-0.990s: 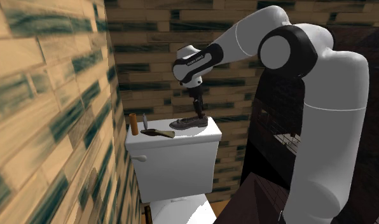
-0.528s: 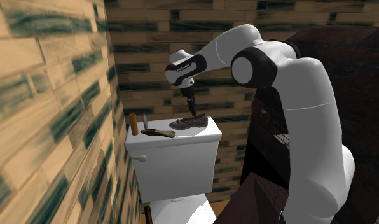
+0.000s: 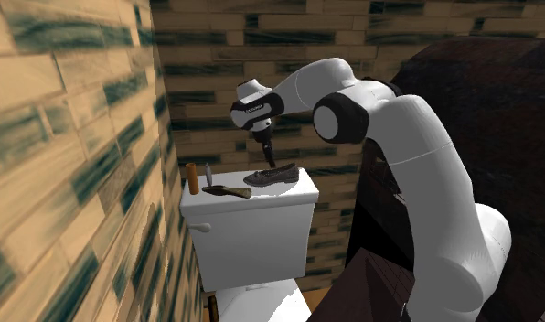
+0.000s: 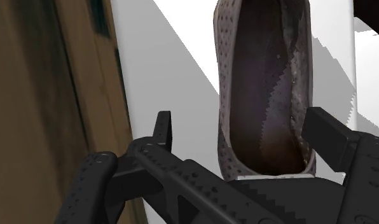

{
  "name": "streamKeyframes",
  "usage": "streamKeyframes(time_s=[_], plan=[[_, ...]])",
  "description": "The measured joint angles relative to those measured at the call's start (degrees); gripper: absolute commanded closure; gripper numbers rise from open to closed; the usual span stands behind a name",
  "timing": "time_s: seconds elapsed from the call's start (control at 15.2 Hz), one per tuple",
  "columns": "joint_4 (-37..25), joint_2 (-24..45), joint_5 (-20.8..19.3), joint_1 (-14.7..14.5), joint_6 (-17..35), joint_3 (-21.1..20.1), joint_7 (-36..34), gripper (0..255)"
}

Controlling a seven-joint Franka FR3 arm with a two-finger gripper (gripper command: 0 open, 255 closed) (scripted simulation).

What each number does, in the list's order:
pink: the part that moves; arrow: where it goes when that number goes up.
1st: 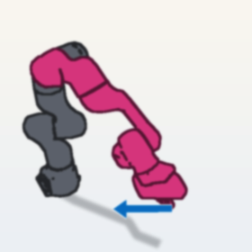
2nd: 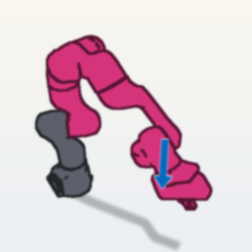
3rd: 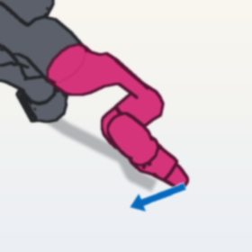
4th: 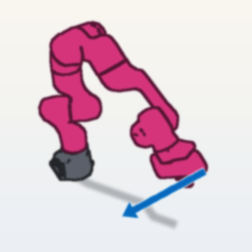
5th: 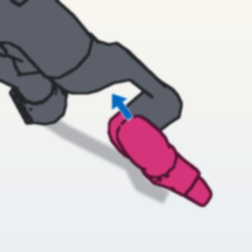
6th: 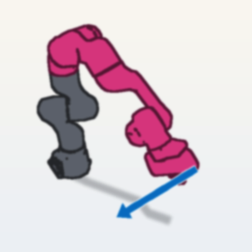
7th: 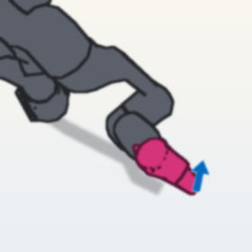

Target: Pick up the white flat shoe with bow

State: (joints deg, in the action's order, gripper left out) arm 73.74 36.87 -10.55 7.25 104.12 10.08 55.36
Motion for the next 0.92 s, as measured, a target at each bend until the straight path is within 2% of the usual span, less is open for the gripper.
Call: streamKeyframes(time_s=[0.26, 0.33, 0.92], plan=[[1.76, 0.99, -0.04, 0.02, 2.68, -0.07, -0.58, 0], [1.89, 1.01, -0.05, 0.02, 2.84, -0.07, -0.62, 255], [1.93, 1.06, -0.06, 0.03, 2.97, -0.07, -0.65, 255]])
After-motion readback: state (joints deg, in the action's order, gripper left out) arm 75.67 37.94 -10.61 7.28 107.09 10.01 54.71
